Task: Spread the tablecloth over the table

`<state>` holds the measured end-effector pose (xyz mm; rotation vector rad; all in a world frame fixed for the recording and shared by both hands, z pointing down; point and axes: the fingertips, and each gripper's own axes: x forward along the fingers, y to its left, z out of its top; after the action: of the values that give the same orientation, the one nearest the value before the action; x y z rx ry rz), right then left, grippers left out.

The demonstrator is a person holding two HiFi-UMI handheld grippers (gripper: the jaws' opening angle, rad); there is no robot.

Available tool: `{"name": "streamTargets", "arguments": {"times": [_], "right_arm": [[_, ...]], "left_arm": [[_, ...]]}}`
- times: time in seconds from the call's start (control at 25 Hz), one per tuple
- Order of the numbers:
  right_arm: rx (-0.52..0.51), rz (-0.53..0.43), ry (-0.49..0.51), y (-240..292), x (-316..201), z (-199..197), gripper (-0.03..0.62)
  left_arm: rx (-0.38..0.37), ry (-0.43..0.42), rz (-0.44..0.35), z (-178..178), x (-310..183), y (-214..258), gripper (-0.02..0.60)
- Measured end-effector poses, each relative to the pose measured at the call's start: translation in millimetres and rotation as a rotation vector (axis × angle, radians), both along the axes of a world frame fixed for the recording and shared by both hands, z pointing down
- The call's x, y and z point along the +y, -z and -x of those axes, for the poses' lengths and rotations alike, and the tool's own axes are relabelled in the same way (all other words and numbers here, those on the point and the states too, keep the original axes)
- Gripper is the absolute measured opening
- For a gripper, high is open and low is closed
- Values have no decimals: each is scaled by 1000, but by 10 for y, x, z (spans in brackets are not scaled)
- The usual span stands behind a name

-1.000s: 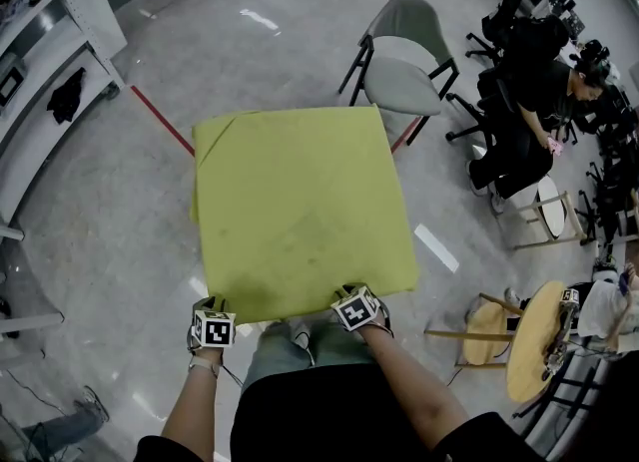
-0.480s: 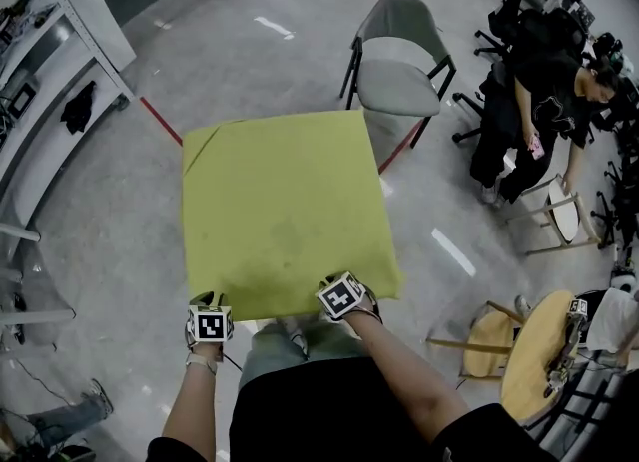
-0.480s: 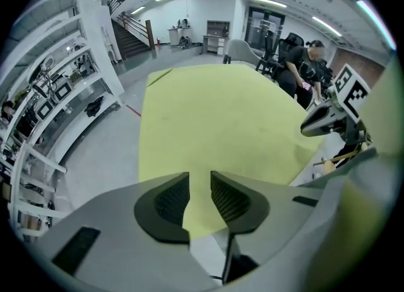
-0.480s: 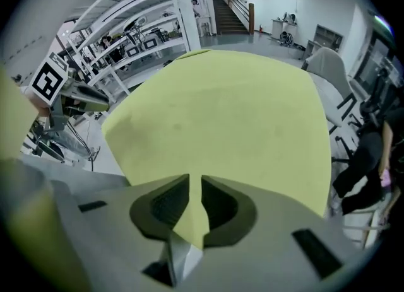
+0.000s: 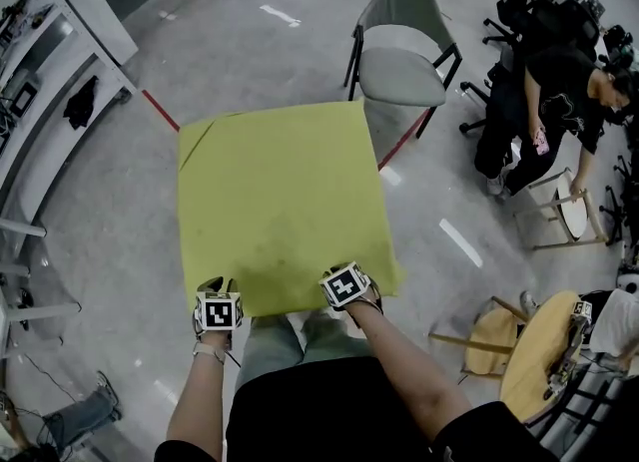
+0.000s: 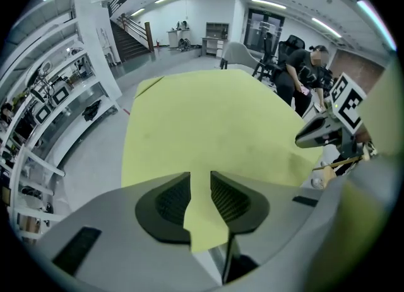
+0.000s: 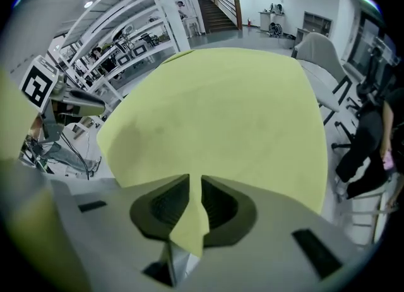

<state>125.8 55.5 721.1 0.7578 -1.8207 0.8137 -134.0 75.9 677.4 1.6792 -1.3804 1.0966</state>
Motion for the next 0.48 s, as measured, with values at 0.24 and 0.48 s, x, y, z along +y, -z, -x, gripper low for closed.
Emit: {"name": "streamTargets", "arguments": {"times": [0.24, 0.48], "right_arm": [[22, 30, -64, -7, -28, 20, 67], [45, 54, -142, -16, -52, 70, 67]], "left_arm": [[26, -51, 5, 73, -338, -52, 103], [44, -111, -15, 285, -847, -61, 103]]}}
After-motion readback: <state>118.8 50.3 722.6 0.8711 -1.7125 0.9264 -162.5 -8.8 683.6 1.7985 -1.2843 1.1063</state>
